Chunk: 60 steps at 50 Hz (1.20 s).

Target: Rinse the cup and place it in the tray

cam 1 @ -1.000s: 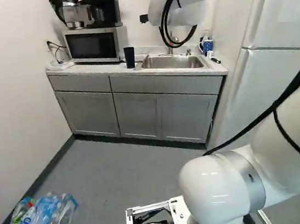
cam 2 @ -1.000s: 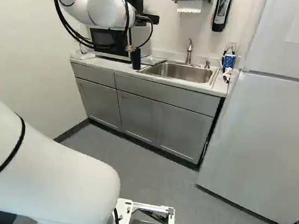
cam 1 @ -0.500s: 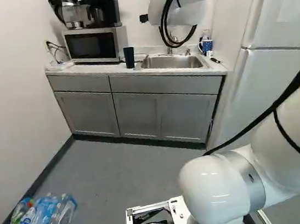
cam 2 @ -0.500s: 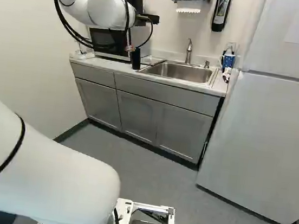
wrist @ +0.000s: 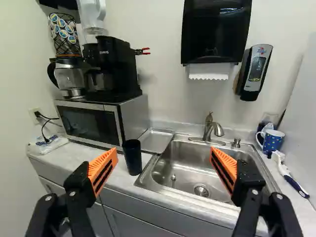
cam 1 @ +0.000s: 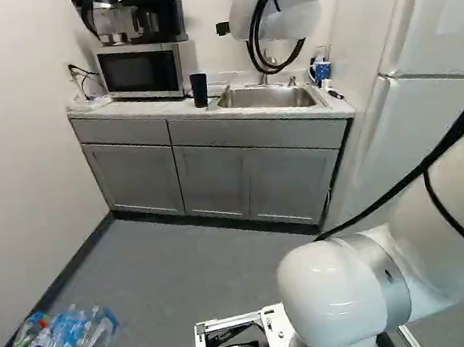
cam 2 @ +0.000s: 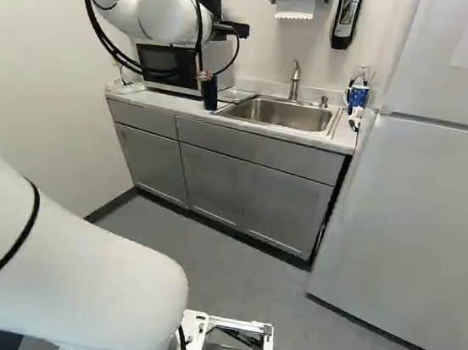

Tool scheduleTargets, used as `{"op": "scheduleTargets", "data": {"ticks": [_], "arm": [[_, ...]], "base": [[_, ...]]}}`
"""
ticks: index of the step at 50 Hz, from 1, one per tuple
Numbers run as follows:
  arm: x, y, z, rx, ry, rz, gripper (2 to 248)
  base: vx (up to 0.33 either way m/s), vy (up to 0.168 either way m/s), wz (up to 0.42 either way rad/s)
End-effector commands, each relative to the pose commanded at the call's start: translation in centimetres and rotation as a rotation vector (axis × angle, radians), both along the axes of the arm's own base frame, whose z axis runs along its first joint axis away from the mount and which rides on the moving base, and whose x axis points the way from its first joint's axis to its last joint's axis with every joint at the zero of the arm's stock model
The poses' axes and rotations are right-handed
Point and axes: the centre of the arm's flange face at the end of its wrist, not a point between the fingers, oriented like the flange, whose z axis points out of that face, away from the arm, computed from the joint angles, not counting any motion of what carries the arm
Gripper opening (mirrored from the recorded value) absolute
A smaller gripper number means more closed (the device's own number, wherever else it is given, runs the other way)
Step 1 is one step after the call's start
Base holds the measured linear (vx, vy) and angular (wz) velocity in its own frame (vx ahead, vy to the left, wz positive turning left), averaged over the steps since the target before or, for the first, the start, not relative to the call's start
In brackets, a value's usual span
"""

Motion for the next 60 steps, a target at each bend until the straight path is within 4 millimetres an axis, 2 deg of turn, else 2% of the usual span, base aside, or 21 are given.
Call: {"op": "scheduleTargets", "data": {"ticks": [60], "arm": [[0.00,0.00,0.00,0.000,0.000,0.000,247]], "base": [[0.083,-0.047,-0.003]]}}
